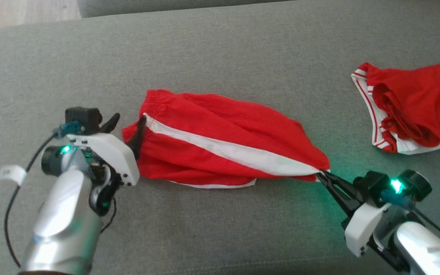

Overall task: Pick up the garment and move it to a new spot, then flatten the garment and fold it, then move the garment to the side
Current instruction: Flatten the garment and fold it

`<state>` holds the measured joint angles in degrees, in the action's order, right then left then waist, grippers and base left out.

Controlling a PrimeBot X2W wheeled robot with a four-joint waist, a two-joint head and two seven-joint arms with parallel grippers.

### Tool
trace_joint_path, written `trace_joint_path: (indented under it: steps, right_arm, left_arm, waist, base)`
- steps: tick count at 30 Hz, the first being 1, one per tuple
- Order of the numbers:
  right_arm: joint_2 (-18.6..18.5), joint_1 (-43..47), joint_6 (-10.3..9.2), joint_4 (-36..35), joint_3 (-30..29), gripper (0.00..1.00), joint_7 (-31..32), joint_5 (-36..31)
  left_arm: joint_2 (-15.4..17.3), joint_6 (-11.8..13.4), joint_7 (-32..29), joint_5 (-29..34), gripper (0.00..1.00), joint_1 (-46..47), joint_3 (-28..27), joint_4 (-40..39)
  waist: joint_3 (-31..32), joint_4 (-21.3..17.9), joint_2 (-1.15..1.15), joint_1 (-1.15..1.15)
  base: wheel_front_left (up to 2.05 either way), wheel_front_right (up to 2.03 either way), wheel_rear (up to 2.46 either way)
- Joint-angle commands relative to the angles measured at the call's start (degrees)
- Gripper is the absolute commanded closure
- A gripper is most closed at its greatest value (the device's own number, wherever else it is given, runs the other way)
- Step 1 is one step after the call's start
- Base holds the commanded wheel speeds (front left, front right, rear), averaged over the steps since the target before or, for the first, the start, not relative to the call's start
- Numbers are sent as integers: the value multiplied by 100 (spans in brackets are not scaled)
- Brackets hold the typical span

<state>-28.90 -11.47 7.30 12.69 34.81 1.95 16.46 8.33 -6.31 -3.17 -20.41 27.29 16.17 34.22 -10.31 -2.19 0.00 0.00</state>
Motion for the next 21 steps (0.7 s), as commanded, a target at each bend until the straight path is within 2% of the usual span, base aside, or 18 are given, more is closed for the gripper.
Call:
trace_joint_path:
  steps: [1, 10, 21]
  right_arm:
    - [-46, -151, 19, -92, 46, 100, -82, -31]
    - [13, -294, 19, 141, 101, 100, -184, 53]
    - [54, -374, 19, 293, 151, 100, -251, 92]
  left_arm:
    - [205, -10, -100, 47, 0, 309, -130, -79]
    - [357, -73, -451, 70, 0, 579, 205, 104]
    - [423, -104, -441, 0, 0, 657, 549, 61]
  waist:
    - [-28, -37, 0, 0]
    - [-118, -95, 0, 0]
    - [-128, -93, 0, 0]
  base:
    - [0, 0, 0]
    - [0, 0, 0]
    - [0, 0, 0]
